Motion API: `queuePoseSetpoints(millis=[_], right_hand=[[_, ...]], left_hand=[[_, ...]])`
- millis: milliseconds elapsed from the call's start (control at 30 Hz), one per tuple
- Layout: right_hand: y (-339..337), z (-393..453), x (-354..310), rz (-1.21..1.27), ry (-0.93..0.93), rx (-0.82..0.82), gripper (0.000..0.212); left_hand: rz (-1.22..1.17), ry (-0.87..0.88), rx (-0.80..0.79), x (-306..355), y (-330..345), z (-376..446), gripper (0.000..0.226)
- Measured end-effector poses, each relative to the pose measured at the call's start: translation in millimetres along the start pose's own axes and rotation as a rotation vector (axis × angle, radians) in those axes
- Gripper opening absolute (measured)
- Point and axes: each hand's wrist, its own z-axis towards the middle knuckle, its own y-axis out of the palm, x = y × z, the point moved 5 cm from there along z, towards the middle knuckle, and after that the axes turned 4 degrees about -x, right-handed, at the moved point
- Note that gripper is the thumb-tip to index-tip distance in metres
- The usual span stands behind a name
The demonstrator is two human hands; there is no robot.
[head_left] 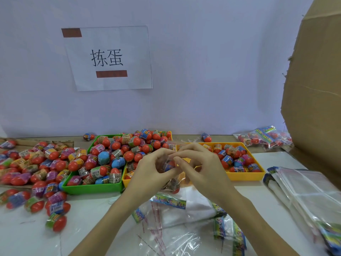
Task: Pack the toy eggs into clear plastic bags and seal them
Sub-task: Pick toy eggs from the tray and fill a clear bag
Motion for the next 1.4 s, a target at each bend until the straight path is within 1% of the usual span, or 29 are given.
queuePoseSetpoints(millis=[133,333,433,500,600,667,700,733,767,800,900,967,1033,1100,1200,1267,1300,1367,1400], right_hand=[[1.0,-0.9,-3.0,0.093,0.003,-0.020,0.010],[1.7,-2.2,-3.8,0.080,0.039,-0.073,0.013],[0.8,-2.4,-8.6,0.134,0.016,-0.084,0.014],[-6.6,-0.9,-10.4,0.177,-0.001,-0.016,0.015],[-25.1,2.5,-0.4,0.125,0.020,0.180,0.016],[-37.4,2.5,12.9,-0.073,0.069,0.294,0.019],[-41.7,2.3,21.0,-0.237,0.121,0.300,0.022],[-43.4,2.1,31.1,-0.405,0.192,0.254,0.025],[-43.2,1.5,42.3,-0.534,0.267,0.170,0.028],[-42.4,0.8,52.4,-0.611,0.327,0.079,0.031],[-39.3,-0.3,68.4,-0.681,0.402,-0.105,0.029],[-37.4,0.8,72.1,-0.703,0.400,-0.135,0.029],[-37.1,1.4,73.0,-0.705,0.390,-0.108,0.027],[-36.5,0.5,70.7,-0.671,0.365,-0.062,0.026],[-40.5,2.3,57.4,-0.494,0.307,0.066,0.026],[-43.9,4.2,41.5,-0.275,0.249,0.171,0.027],[-44.5,5.0,32.8,-0.120,0.218,0.206,0.030],[-43.5,6.1,16.3,0.206,0.190,0.218,0.036],[-42.5,6.3,9.3,0.318,0.192,0.212,0.036]], left_hand=[[0.000,-0.016,-0.012,-3.4,1.1,0.2,0.029],[0.035,-0.035,0.017,-4.8,0.2,-1.2,0.026],[0.032,-0.019,0.036,-2.8,-1.0,-0.6,0.020],[0.005,-0.024,0.062,-2.1,-3.2,0.1,0.019],[-0.004,-0.059,0.095,-5.7,-7.1,1.0,0.020],[0.009,-0.072,0.097,-7.1,-7.6,0.6,0.020],[0.015,-0.073,0.097,-7.0,-7.5,0.5,0.020],[0.020,-0.072,0.097,-6.6,-7.2,0.4,0.020],[0.023,-0.072,0.095,-6.2,-6.6,0.4,0.021],[0.020,-0.077,0.090,-6.1,-6.0,0.6,0.021],[0.015,-0.092,0.075,-5.9,-5.1,0.5,0.023],[0.030,-0.091,0.073,-4.6,-5.4,-0.3,0.022],[0.034,-0.096,0.070,-3.3,-5.2,-0.5,0.022],[0.023,-0.106,0.067,-3.4,-5.0,-0.2,0.022],[0.018,-0.115,0.059,-3.9,-4.8,0.0,0.022],[0.028,-0.114,0.053,-3.7,-4.7,-0.3,0.023],[0.028,-0.112,0.051,-3.6,-4.6,-0.4,0.023],[0.024,-0.113,0.039,-4.1,-3.8,-0.3,0.022],[0.026,-0.111,0.033,-4.2,-3.2,-0.1,0.023]])
